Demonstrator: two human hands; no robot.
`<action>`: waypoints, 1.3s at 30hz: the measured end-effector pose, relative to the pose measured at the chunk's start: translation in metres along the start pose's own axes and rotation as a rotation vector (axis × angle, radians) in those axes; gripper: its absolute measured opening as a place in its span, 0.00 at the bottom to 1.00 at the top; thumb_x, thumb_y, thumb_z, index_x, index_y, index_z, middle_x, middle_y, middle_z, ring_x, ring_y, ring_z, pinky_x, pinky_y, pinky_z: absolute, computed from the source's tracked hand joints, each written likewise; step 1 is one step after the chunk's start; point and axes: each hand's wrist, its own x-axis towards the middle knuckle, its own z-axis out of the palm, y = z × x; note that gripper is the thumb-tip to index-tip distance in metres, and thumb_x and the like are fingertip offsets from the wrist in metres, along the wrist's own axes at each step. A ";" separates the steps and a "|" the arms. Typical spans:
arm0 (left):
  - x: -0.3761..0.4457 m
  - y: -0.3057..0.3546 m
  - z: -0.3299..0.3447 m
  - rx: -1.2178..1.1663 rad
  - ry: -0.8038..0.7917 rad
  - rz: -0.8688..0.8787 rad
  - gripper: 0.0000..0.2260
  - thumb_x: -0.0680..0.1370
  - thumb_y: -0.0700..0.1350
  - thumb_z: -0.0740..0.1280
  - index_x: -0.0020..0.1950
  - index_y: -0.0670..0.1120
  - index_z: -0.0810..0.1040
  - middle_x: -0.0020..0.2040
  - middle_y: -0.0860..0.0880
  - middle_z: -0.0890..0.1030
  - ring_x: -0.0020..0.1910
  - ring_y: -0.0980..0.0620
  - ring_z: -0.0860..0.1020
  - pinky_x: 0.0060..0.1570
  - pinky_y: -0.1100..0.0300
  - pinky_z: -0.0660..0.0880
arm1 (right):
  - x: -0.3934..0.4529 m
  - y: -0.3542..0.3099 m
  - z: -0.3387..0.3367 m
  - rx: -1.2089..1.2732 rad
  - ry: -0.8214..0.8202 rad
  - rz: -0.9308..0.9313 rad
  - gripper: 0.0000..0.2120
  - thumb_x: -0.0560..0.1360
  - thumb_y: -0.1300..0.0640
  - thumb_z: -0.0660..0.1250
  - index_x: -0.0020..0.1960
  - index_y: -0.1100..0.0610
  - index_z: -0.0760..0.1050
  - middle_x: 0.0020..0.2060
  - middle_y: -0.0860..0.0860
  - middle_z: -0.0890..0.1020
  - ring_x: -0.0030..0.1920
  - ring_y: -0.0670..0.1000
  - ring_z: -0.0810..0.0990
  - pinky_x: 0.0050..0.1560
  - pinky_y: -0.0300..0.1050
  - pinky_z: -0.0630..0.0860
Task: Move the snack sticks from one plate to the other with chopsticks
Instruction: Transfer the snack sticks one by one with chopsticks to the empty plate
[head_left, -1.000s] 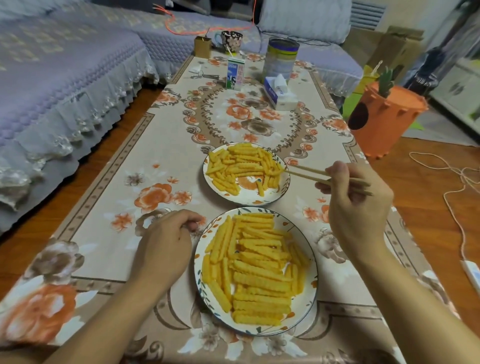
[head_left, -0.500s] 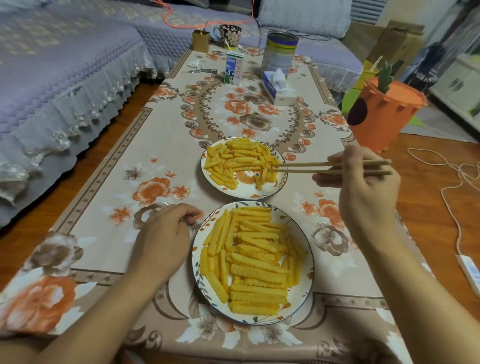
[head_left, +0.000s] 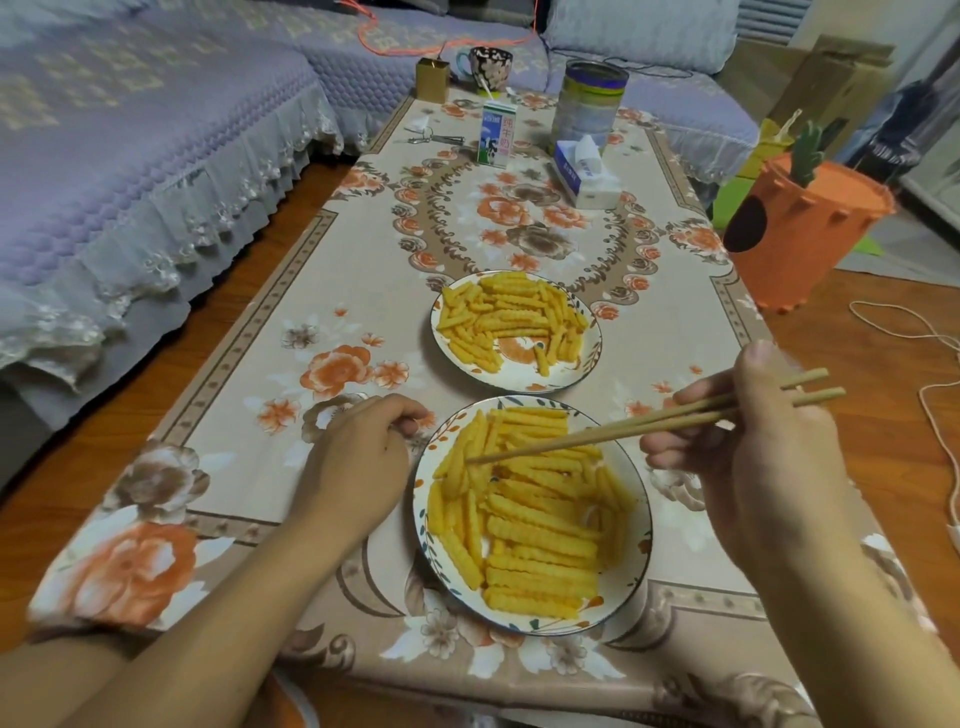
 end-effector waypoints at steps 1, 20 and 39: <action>0.000 -0.001 0.000 -0.001 -0.002 0.001 0.20 0.79 0.32 0.58 0.56 0.53 0.83 0.49 0.57 0.82 0.51 0.56 0.76 0.44 0.66 0.69 | -0.003 0.002 0.001 -0.013 -0.012 0.016 0.25 0.85 0.46 0.55 0.40 0.64 0.73 0.23 0.57 0.78 0.23 0.55 0.81 0.23 0.43 0.78; -0.002 -0.002 0.002 0.022 -0.021 0.035 0.19 0.79 0.39 0.56 0.57 0.53 0.83 0.50 0.57 0.82 0.54 0.53 0.78 0.52 0.53 0.76 | 0.050 0.004 -0.020 -0.213 0.177 -0.256 0.17 0.86 0.52 0.60 0.48 0.62 0.79 0.37 0.60 0.84 0.37 0.60 0.87 0.43 0.53 0.86; -0.002 0.000 0.002 0.033 -0.016 0.035 0.19 0.78 0.41 0.55 0.57 0.53 0.83 0.50 0.57 0.82 0.53 0.54 0.77 0.50 0.55 0.75 | 0.062 0.036 0.012 -0.268 0.180 -0.289 0.17 0.84 0.49 0.63 0.46 0.61 0.79 0.36 0.62 0.84 0.34 0.59 0.86 0.41 0.59 0.85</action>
